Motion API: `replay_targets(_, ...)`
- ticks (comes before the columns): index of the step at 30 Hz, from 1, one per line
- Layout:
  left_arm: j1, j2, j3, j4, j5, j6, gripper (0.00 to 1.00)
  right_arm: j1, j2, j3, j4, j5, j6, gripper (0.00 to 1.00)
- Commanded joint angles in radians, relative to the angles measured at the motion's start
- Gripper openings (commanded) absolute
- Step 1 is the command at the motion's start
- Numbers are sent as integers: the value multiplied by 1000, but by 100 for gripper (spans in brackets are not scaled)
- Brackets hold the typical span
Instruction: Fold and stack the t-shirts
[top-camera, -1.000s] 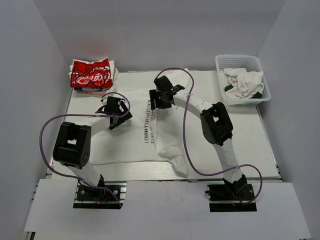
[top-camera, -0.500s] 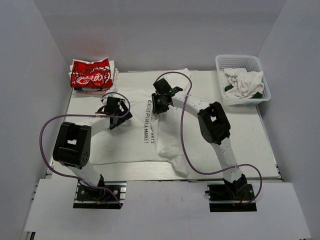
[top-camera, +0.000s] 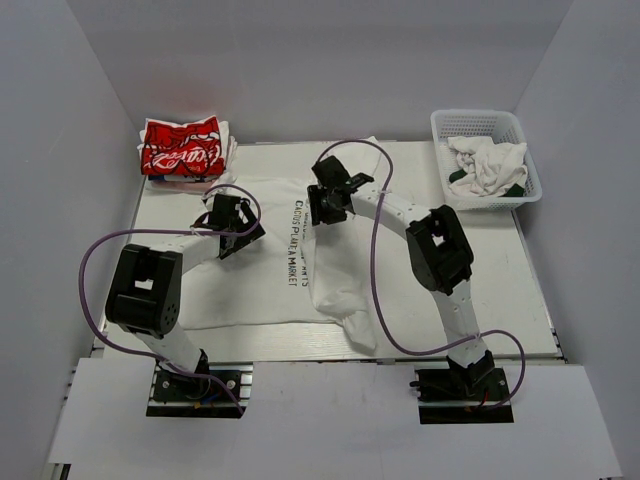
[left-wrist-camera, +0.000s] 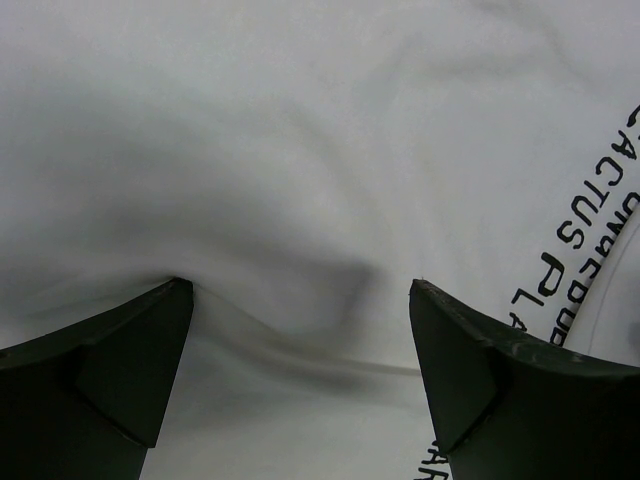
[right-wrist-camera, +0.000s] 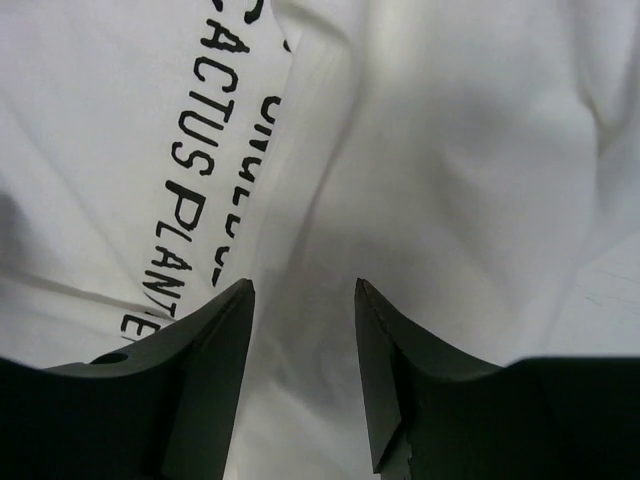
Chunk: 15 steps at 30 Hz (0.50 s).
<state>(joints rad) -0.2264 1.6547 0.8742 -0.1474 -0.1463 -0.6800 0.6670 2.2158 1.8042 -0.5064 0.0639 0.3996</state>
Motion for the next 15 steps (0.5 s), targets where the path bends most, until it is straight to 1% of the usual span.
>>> replay_targets(1, -1, -21, -30, -18, 45, -1, 100, -7, -80, -22, 12, 36, -42, 53)
replay_targets(6, -1, -21, -30, -9, 54, 8, 100, -12, -64, -36, 52, -18, -44, 53)
replay_targets(13, -1, -30, -30, -9, 54, 8, 100, -14, 18, 44, 54, -53, -21, 54)
replay_targets(15, -1, -30, -30, -9, 54, 8, 100, -14, 35, 67, 57, -98, -18, 54)
